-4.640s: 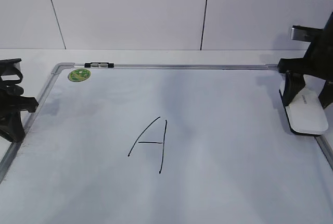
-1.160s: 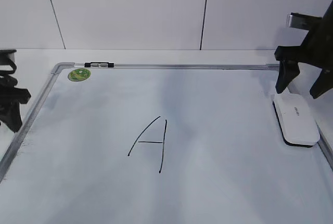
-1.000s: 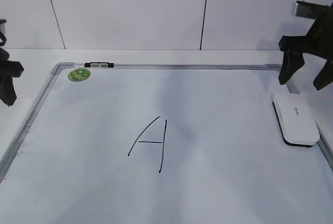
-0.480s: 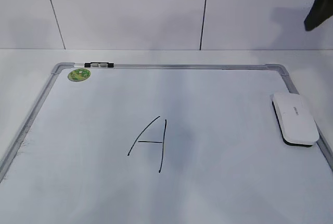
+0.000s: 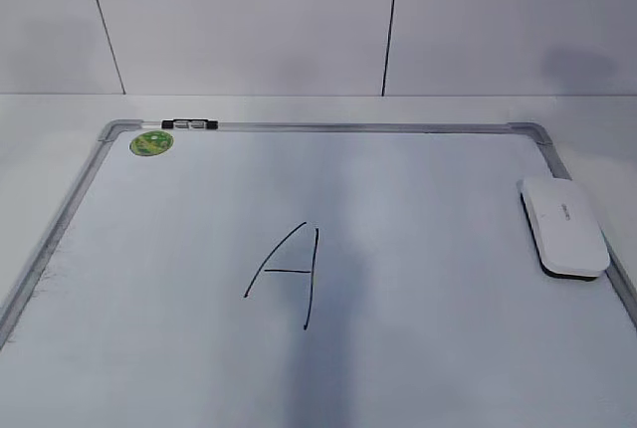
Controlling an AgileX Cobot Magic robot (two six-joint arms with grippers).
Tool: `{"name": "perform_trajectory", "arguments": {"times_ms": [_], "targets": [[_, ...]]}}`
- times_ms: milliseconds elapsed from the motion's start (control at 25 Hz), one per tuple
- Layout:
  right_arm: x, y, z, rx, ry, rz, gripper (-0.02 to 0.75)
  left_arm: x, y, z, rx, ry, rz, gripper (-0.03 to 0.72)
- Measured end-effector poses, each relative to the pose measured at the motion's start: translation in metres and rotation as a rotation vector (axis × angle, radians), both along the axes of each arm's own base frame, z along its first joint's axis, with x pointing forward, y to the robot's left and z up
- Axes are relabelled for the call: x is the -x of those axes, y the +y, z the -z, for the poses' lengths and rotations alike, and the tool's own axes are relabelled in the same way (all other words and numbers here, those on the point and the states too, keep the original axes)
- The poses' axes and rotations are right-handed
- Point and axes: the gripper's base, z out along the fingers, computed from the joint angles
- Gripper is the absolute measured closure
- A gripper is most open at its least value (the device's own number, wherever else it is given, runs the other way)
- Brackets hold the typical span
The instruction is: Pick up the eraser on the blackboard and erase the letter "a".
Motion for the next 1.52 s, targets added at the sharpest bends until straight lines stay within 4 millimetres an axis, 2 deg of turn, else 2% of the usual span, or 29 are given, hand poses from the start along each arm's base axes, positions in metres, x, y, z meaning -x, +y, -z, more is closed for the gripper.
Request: {"name": "perform_trajectory", "arguments": {"times_ms": [240, 440, 560, 680, 840, 1120, 1320, 1520], "targets": [[0.052, 0.012, 0.007, -0.004, -0.04, -0.065, 0.145, 0.048, 0.002, -0.032, 0.021, -0.136, 0.013, 0.32], [0.094, 0.013, 0.001, -0.011, -0.138, -0.088, 0.145, 0.091, 0.004, -0.048, 0.053, -0.233, 0.012, 0.319], [0.121, 0.009, -0.004, -0.017, -0.217, -0.082, 0.145, 0.114, 0.005, -0.037, 0.071, -0.236, 0.025, 0.319], [0.143, 0.005, 0.001, -0.024, -0.257, -0.071, 0.145, 0.137, 0.006, -0.02, 0.092, -0.22, 0.036, 0.319], [0.163, 0.003, 0.02, -0.029, -0.27, -0.067, 0.145, 0.165, 0.008, 0.002, 0.113, -0.215, 0.042, 0.319], [0.192, -0.001, 0.05, -0.033, -0.302, -0.067, 0.145, 0.21, 0.014, 0.028, 0.133, -0.283, 0.054, 0.319], [0.203, -0.005, 0.07, -0.015, -0.311, -0.057, 0.145, 0.224, 0.016, 0.051, 0.133, -0.281, 0.054, 0.319], [0.205, -0.008, 0.09, 0.022, -0.291, -0.039, 0.146, 0.228, 0.017, 0.082, 0.127, -0.235, 0.052, 0.319]]}}
